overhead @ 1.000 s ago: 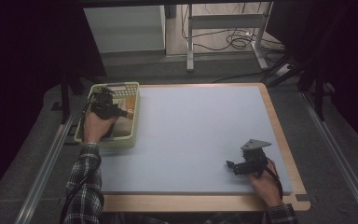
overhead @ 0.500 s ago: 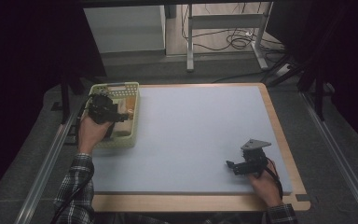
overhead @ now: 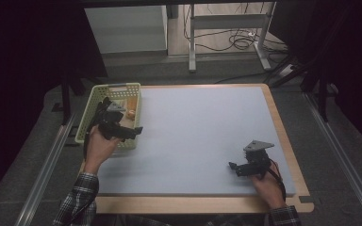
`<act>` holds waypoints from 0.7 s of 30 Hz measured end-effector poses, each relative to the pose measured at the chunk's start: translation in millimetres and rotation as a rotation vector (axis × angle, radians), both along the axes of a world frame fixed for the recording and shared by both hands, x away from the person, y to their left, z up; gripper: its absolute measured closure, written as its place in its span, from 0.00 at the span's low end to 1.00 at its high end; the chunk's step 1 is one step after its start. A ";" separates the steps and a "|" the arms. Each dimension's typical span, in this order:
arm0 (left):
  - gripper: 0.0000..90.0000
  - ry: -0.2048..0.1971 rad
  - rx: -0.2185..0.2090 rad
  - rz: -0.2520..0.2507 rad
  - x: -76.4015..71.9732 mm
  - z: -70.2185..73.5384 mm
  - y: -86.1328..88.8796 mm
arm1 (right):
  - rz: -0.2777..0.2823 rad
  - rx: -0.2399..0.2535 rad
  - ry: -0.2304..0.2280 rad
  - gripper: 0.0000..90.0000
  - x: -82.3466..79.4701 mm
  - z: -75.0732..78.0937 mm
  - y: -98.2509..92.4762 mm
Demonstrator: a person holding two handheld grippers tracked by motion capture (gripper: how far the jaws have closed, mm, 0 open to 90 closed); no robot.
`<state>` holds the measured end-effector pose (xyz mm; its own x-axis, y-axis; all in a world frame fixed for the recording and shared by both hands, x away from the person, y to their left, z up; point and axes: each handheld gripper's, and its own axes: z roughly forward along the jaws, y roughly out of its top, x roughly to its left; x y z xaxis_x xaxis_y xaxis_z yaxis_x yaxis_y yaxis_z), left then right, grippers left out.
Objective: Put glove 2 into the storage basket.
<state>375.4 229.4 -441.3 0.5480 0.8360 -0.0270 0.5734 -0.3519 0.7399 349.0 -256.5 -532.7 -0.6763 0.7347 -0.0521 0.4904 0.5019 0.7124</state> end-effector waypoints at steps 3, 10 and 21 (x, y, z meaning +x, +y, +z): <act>0.00 -0.022 -0.023 -0.042 -11.6 -2.5 -10.8 | 0.000 0.000 0.000 0.08 0.0 0.0 0.0; 0.00 -0.071 -0.045 -0.139 -38.6 -18.9 -38.8 | -0.001 0.000 0.000 0.08 -0.1 0.0 0.0; 0.00 -0.054 -0.008 -0.230 -68.6 -73.6 -74.0 | -0.001 0.000 0.000 0.08 -0.2 0.0 0.1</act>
